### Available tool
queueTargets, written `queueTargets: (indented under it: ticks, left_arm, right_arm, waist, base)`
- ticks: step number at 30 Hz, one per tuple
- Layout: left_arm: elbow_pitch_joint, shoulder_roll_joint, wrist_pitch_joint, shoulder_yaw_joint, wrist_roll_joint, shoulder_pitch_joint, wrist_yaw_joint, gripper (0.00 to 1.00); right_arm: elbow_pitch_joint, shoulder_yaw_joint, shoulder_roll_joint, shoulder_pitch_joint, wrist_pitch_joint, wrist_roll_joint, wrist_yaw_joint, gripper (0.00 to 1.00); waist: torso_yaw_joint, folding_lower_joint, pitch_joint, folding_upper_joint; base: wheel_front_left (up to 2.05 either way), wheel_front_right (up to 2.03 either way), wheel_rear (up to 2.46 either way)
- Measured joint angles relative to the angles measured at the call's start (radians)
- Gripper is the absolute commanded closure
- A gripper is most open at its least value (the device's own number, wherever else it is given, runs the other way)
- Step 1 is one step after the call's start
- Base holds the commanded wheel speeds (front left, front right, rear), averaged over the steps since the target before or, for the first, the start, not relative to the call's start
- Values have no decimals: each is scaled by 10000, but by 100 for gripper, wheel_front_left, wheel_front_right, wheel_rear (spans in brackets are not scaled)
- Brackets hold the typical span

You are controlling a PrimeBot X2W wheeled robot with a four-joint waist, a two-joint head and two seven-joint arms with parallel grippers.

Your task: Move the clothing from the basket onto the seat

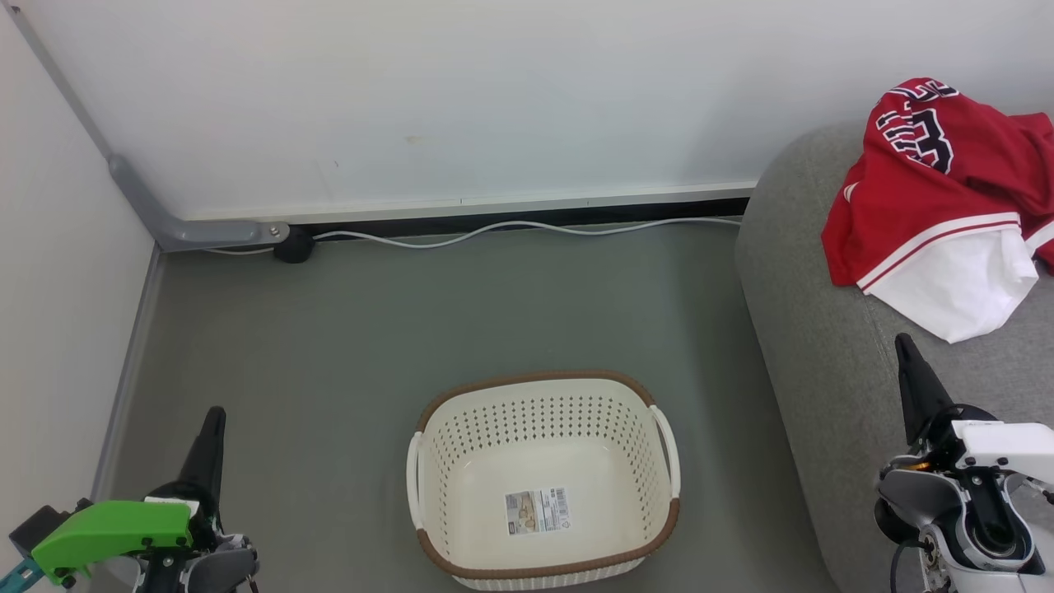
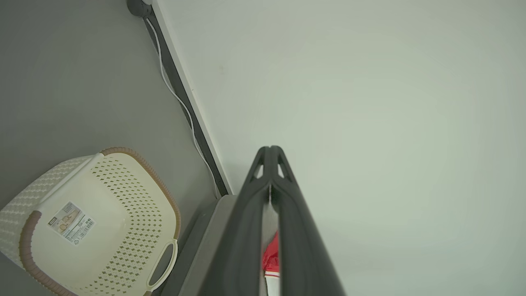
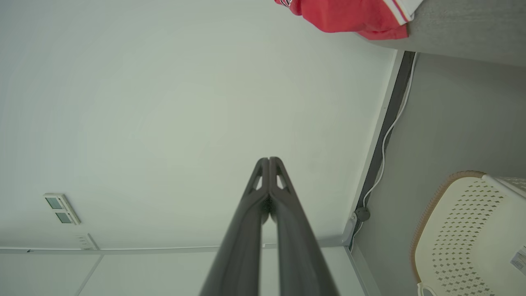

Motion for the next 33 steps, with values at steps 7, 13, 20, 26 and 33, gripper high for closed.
queueTargets:
  ticks: [7, 13, 20, 26, 33]
  left_arm:
    - [92, -46, 173, 94, -522, -191, -148, 100]
    - [100, -48, 173, 100, -522, -235, -150, 100]
    - [107, -48, 173, 102, -522, -235, -150, 100]
    - [111, -50, 174, 105, -522, -236, -150, 100]
    - [123, -52, 174, 107, -522, -236, -151, 100]
  right_arm:
    - [-17, -176, 13, -9, 146, 543, 98, 100]
    - [-19, -182, 21, -12, 146, 543, 98, 100]
    - [-19, -186, 27, -16, 146, 543, 98, 100]
    - [-21, -190, 38, -31, 146, 543, 98, 100]
    - [-23, -194, 40, -35, 146, 543, 98, 100]
  waist:
    - [12, 0, 11, 0]
    - [12, 0, 11, 0]
    - [12, 0, 10, 0]
    - [12, 0, 10, 0]
    - [12, 0, 10, 0]
  base:
    - [0, 0, 0]
    - [0, 0, 0]
    - [0, 0, 0]
    - [0, 0, 0]
    - [0, 0, 0]
